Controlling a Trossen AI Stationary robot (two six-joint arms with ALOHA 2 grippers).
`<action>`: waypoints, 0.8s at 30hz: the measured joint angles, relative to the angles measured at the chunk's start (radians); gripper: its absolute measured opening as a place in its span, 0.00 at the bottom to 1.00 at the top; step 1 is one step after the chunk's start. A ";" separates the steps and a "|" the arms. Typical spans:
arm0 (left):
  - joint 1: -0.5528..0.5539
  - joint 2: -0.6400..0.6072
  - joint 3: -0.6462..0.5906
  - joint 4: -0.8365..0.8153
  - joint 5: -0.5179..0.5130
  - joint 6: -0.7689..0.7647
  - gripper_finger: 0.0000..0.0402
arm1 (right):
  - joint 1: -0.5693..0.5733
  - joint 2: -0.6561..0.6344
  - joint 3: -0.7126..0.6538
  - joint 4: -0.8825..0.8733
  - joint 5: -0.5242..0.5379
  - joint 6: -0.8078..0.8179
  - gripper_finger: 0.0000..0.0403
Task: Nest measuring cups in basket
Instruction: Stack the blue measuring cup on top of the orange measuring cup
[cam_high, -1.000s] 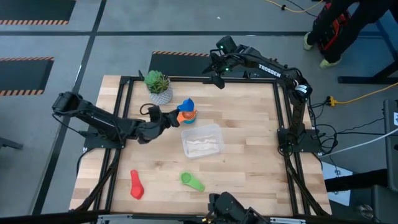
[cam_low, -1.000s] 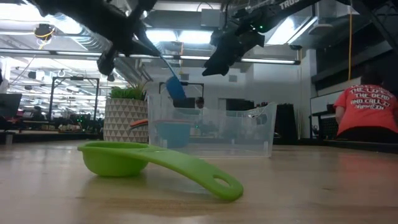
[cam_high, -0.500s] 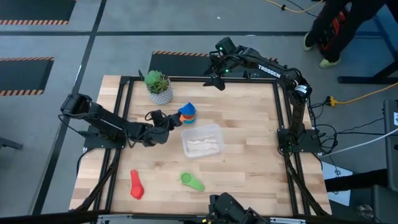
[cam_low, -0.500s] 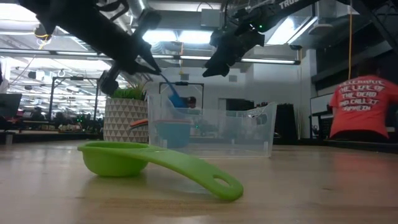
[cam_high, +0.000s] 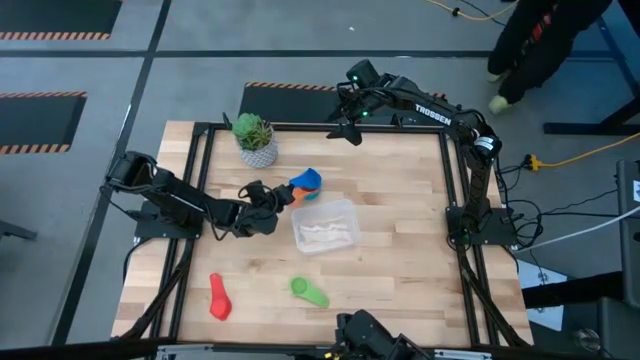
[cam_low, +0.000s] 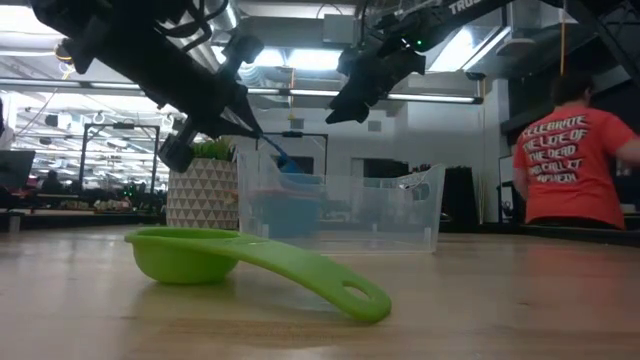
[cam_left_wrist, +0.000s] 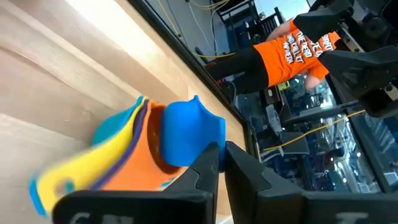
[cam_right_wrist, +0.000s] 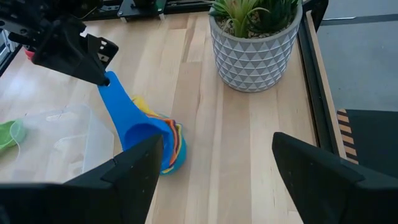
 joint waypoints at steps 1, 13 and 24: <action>0.000 0.000 0.000 0.000 0.001 0.000 0.05 | 0.000 0.000 0.000 0.000 0.000 0.000 0.76; 0.004 0.000 0.000 -0.001 0.035 -0.004 0.11 | 0.000 0.000 0.000 0.000 0.000 0.000 0.76; 0.028 0.000 0.000 -0.001 0.183 0.003 0.25 | 0.000 0.000 0.000 0.000 0.000 0.000 0.76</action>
